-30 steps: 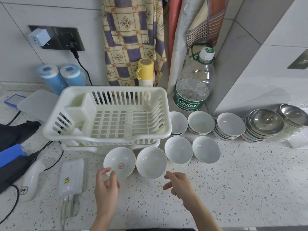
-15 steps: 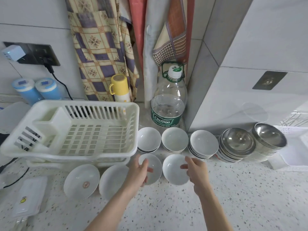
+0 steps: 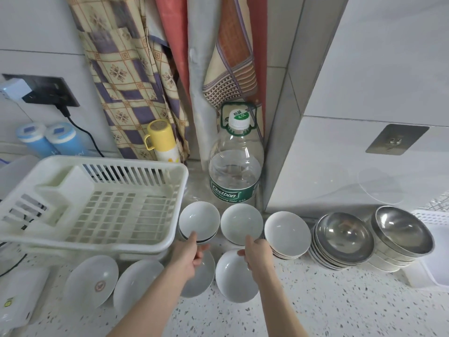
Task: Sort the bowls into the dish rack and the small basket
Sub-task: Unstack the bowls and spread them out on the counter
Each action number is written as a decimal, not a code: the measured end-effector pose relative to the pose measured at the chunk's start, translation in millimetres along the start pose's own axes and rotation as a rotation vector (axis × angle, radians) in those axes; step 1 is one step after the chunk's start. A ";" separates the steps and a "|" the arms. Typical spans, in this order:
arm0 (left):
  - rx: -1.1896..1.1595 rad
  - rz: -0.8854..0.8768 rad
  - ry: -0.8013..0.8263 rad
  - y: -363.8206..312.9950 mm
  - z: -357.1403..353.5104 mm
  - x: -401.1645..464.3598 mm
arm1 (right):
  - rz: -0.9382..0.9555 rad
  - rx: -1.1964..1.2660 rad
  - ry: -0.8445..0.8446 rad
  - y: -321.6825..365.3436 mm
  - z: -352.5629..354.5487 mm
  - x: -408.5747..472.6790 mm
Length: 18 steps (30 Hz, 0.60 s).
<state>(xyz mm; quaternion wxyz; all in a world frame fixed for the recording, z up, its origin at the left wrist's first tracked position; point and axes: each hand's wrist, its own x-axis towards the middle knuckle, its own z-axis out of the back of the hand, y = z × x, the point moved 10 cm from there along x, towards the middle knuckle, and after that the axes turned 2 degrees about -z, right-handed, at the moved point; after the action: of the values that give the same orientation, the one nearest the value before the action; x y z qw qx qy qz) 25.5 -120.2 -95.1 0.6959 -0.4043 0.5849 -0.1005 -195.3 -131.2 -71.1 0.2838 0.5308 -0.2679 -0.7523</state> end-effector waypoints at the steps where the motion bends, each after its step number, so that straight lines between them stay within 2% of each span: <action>1: 0.007 0.002 -0.011 -0.1 -0.1 2.9 | 0.003 -0.010 -0.009 0.2 -0.9 2.1; 5: 0.028 -0.017 -0.025 -2.5 -2.3 9.2 | 0.022 -0.050 -0.040 2.1 -1.1 8.4; 9: 0.058 -0.105 -0.051 -13.5 -2.8 9.4 | 0.008 0.013 -0.063 0.9 -2.8 9.1; 18: 0.017 -0.169 -0.080 -16.5 -2.3 1.8 | 0.026 0.072 -0.125 5.4 -5.2 0.1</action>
<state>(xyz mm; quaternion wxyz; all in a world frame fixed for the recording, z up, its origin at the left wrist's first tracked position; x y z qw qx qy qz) 29.5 -133.1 -85.1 0.7112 -0.4500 0.5196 -0.1476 -189.6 -135.6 -69.0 0.2568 0.4891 -0.3189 -0.7701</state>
